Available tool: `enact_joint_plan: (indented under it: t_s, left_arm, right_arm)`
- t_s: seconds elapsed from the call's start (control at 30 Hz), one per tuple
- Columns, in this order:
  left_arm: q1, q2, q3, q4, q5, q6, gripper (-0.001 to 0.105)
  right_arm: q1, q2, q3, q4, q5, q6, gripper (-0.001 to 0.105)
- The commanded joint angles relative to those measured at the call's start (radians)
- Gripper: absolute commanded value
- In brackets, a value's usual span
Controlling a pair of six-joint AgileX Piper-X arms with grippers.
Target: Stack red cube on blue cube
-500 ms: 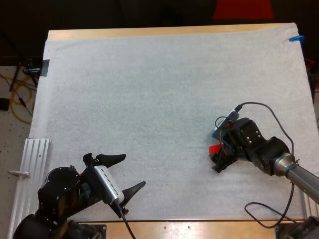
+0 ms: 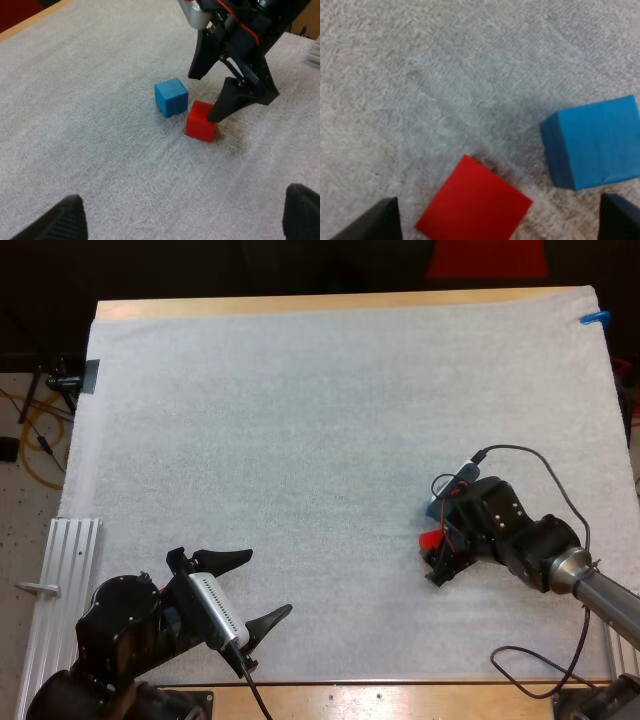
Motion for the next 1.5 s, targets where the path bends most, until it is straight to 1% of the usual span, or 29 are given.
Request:
enact_joint_plan:
  t_s: [0.0,0.23,0.5,0.57,0.73,0.8,0.87,0.9,0.97,1.0,1.07,1.1,1.17,1.27,1.47]
  left_arm:
    - [-0.003,0.0,-0.008,-0.003,-0.006,0.006,0.076]
    - [-0.003,0.0,-0.008,-0.003,-0.006,0.006,0.076]
    - [-0.003,0.0,-0.008,-0.003,-0.006,0.006,0.076]
    - [-0.003,0.0,-0.008,-0.003,-0.006,0.006,0.076]
    - [-0.003,0.0,-0.008,-0.003,-0.006,0.006,0.076]
    - [-0.003,0.0,-0.008,-0.003,-0.006,0.006,0.076]
    - [-0.003,0.0,-0.008,-0.003,-0.006,0.006,0.076]
    - [-0.003,0.0,-0.008,-0.003,-0.006,0.006,0.076]
    - [-0.003,0.0,-0.008,-0.003,-0.006,0.006,0.076]
    - [-0.003,0.0,-0.008,-0.003,-0.006,0.006,0.076]
    - [-0.003,0.0,-0.008,-0.003,-0.006,0.006,0.076]
    - [-0.003,0.0,-0.008,-0.003,-0.006,0.006,0.076]
    - [-0.003,0.0,-0.008,-0.003,-0.006,0.006,0.076]
    - [-0.003,0.0,-0.008,-0.003,-0.006,0.006,0.076]
    - [-0.003,0.0,-0.008,-0.003,-0.006,0.006,0.076]
  right_arm:
    - [0.001,0.008,-0.006,0.005,0.026,0.004,0.075]
    - [0.001,0.055,-0.006,-0.025,0.03,0.007,0.075]
    - [0.001,0.11,-0.006,-0.069,0.03,0.057,0.075]
    - [0.001,0.111,-0.006,-0.07,0.03,0.082,0.075]
    - [0.001,0.111,-0.006,-0.071,0.012,0.089,0.074]
    - [0.001,0.111,-0.006,-0.071,-0.003,0.089,0.071]
    - [0.001,0.111,-0.006,-0.071,-0.031,0.092,0.063]
    - [0.001,0.111,-0.006,-0.071,-0.033,0.092,0.061]
    - [0.001,0.111,-0.006,-0.071,-0.033,0.092,0.051]
    - [0.001,0.111,-0.006,-0.071,-0.033,0.092,0.048]
    - [0.001,0.111,-0.006,-0.071,-0.033,0.092,0.037]
    - [0.001,0.111,-0.006,-0.071,-0.039,0.092,0.034]
    - [0.001,0.111,-0.006,-0.071,-0.048,0.092,0.025]
    - [0.001,0.111,-0.006,-0.071,-0.048,0.092,0.02]
    - [0.001,0.111,-0.006,-0.071,-0.048,0.092,0.02]
